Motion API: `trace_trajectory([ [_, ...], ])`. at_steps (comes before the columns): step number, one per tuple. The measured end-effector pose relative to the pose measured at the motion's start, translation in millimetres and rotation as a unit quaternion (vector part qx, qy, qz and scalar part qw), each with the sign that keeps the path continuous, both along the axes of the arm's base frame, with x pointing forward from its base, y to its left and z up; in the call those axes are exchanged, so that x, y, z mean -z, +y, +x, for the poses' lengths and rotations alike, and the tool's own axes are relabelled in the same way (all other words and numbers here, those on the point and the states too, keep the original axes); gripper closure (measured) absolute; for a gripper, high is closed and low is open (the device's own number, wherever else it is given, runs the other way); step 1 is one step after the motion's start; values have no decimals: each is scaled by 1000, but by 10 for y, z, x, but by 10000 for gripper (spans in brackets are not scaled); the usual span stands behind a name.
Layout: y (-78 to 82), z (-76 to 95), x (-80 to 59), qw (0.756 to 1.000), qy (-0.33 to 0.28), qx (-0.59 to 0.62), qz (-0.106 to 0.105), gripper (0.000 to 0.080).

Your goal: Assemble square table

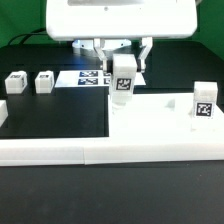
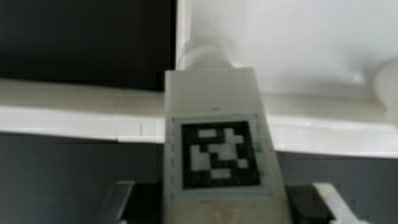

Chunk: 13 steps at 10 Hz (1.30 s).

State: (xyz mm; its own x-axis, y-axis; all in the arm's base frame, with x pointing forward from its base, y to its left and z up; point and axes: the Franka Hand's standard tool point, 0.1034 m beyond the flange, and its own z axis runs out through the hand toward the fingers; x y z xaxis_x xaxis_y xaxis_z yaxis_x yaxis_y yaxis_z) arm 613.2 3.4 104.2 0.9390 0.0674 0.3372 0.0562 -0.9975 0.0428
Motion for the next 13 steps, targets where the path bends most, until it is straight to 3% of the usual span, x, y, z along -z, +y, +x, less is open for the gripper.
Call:
trace_trajectory([
  [1,13,-5,69,1000,4,1,-1,508],
  [13,84,123,203,999,-37,7,-11,508],
])
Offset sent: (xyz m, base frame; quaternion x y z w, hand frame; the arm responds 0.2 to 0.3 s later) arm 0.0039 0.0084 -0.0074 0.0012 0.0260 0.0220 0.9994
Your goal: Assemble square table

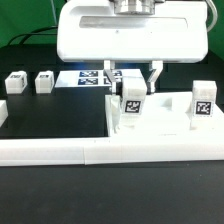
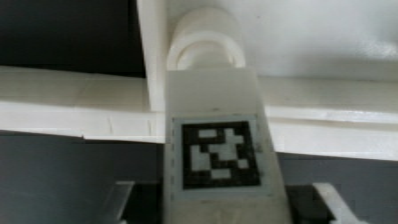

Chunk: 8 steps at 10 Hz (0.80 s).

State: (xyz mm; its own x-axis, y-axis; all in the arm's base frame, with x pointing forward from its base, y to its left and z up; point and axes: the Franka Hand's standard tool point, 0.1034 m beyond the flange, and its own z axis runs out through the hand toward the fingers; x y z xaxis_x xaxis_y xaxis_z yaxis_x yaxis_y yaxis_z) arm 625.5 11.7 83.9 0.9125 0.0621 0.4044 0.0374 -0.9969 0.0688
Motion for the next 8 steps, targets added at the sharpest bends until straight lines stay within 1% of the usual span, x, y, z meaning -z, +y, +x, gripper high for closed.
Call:
trace_trajectory([
  [1,-18,-24,3,1000,-10,1,-4,508],
  [3,-20,-22,2,1000,-10,1,-4,508],
  [4,-20,-23,2,1000,-10,1,-4,314],
  [5,-21,-23,2,1000,-10,1,-4,204],
  [6,-21,-23,2,1000,-10,1,-4,166],
  [8,-21,-23,2,1000,-10,1,-4,152],
])
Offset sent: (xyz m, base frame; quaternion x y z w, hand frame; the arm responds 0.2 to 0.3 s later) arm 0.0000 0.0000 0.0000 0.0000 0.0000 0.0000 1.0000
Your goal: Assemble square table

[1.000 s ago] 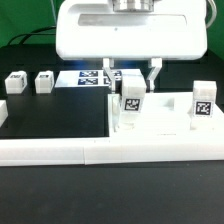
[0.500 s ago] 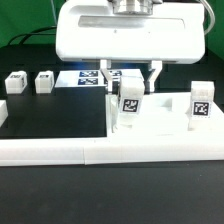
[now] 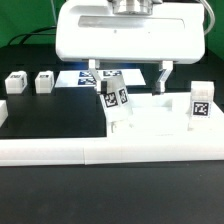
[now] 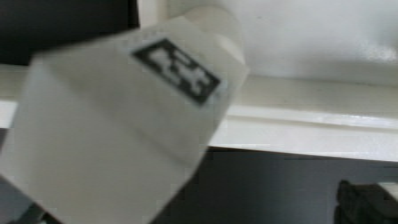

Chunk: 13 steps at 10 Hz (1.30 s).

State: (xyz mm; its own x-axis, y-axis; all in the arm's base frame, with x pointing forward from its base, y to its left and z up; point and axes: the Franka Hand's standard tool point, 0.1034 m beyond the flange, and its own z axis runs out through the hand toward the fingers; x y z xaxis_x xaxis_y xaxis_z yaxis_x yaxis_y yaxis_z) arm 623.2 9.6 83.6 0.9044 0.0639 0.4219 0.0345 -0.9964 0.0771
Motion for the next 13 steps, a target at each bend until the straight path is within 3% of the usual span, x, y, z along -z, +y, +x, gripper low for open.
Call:
trace_trajectory([
  [7,-14,1,-8,1000,1,1,1,151],
  [10,-163,-30,-238,997,63,19,30,151],
  [11,-279,-23,-259,997,69,28,34,151],
  [13,-350,-200,-182,983,165,48,67,151],
])
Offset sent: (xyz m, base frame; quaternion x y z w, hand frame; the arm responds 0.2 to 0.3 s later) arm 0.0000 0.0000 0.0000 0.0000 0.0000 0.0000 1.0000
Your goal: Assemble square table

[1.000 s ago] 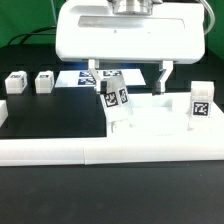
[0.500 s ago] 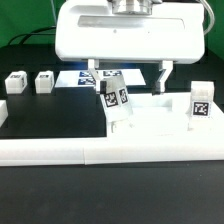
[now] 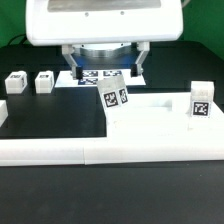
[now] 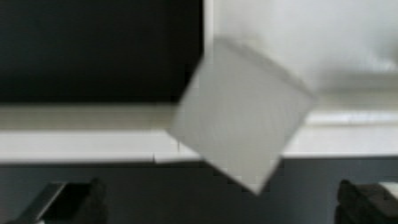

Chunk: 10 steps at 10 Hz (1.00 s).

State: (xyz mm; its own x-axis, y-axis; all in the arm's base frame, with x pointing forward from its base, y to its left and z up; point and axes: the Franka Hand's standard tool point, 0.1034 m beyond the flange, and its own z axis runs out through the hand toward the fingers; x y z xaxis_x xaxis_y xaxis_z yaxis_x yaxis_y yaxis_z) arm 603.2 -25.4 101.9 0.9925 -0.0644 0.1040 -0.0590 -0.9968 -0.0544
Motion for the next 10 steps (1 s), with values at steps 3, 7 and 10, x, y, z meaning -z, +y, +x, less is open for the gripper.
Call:
trace_trajectory([
  [3,54,37,35,995,89,24,28,151],
  [7,55,9,140,995,91,29,29,151],
  [10,145,24,217,994,95,46,30,151],
])
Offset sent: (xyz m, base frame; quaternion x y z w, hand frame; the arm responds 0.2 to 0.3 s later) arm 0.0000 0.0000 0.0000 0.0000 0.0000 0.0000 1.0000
